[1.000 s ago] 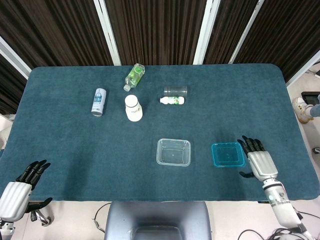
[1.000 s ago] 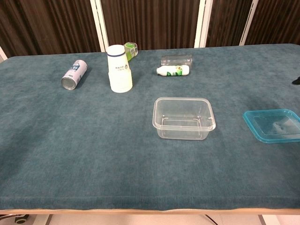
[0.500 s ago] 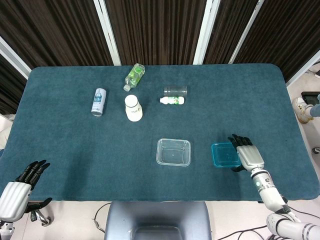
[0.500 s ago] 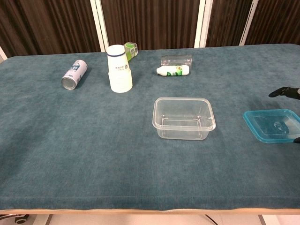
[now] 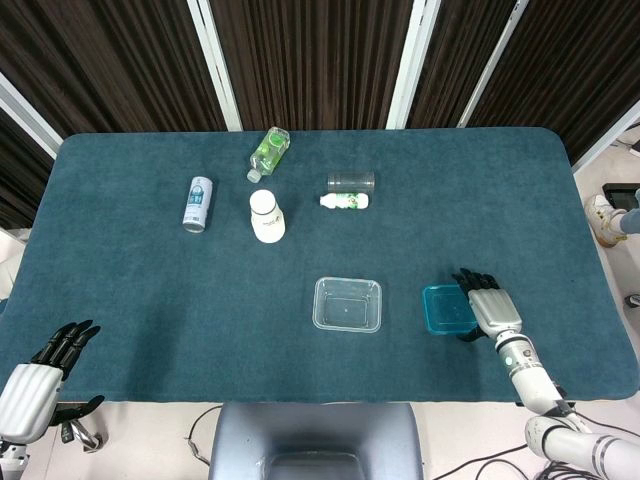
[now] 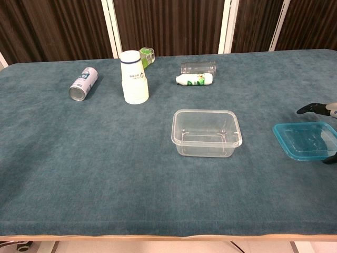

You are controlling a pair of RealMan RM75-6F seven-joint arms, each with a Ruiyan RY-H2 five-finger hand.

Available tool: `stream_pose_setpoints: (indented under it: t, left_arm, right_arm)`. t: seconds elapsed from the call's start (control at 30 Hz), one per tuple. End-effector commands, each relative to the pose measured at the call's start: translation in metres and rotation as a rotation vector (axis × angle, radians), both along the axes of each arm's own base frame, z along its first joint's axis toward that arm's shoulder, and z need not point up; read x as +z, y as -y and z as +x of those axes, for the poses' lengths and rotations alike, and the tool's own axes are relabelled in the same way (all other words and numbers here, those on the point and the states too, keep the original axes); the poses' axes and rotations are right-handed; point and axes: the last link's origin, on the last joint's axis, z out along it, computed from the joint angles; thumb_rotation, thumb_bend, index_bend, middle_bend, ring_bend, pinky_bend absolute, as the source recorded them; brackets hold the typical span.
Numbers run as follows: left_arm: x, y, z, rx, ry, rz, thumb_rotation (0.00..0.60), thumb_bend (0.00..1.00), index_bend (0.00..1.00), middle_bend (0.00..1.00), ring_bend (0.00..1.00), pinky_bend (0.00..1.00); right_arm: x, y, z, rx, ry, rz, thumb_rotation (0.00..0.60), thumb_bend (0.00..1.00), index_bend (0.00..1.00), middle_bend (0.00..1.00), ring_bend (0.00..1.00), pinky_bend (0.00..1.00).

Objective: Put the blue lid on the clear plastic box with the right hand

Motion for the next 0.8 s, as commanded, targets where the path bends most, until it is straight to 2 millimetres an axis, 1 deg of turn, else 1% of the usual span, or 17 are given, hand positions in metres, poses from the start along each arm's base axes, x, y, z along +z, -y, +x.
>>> stream_pose_setpoints:
  t: [0.03, 0.23, 0.33, 0.47, 0.57, 0.6, 0.7, 0.8]
  left_arm:
    - [-0.0002, -0.0001, 0.0000, 0.001, -0.002, 0.000, 0.600, 0.46, 0.13, 0.08, 0.09, 0.40]
    - [0.0001, -0.0002, -0.0002, 0.004, -0.001, -0.001, 0.600, 0.46, 0.13, 0.09, 0.09, 0.40]
    - [0.0003, -0.0002, -0.0001, 0.003, 0.000, 0.000, 0.600, 0.46, 0.13, 0.09, 0.09, 0.40]
    - [0.0002, 0.0000, -0.0002, 0.003, 0.000, -0.001, 0.600, 0.46, 0.13, 0.09, 0.09, 0.40]
    - [0.0001, -0.0001, -0.0001, 0.003, -0.001, -0.001, 0.600, 0.46, 0.13, 0.09, 0.09, 0.40]
    - [0.0002, -0.0001, 0.0000, 0.002, -0.001, -0.001, 0.600, 0.46, 0.13, 0.09, 0.09, 0.40]
    - [0.0003, 0.0001, -0.0002, 0.003, -0.001, -0.002, 0.600, 0.46, 0.13, 0.09, 0.09, 0.40]
    - [0.0002, 0.0000, -0.0001, 0.004, 0.000, -0.002, 0.600, 0.46, 0.13, 0.09, 0.09, 0.40]
  right_arm:
    - [-0.0032, 0.0034, 0.0005, -0.008, 0.006, 0.009, 0.600, 0.20, 0.00, 0.05, 0.00, 0.02]
    - [-0.0099, 0.0084, 0.0014, -0.029, 0.020, 0.045, 0.600, 0.20, 0.01, 0.05, 0.00, 0.03]
    - [-0.0123, 0.0087, 0.0014, -0.038, 0.025, 0.058, 0.600, 0.20, 0.05, 0.09, 0.05, 0.06]
    - [-0.0130, 0.0084, 0.0014, -0.040, 0.025, 0.063, 0.600, 0.20, 0.10, 0.18, 0.16, 0.16]
    - [-0.0128, 0.0080, 0.0017, -0.039, 0.027, 0.060, 0.600, 0.20, 0.17, 0.28, 0.26, 0.24]
    - [-0.0124, 0.0079, 0.0020, -0.037, 0.028, 0.058, 0.600, 0.20, 0.21, 0.33, 0.32, 0.28]
    - [-0.0116, 0.0067, 0.0024, -0.029, 0.030, 0.048, 0.600, 0.20, 0.30, 0.44, 0.43, 0.37]
    - [-0.0101, 0.0051, 0.0033, -0.024, 0.040, 0.039, 0.600, 0.20, 0.39, 0.52, 0.50, 0.43]
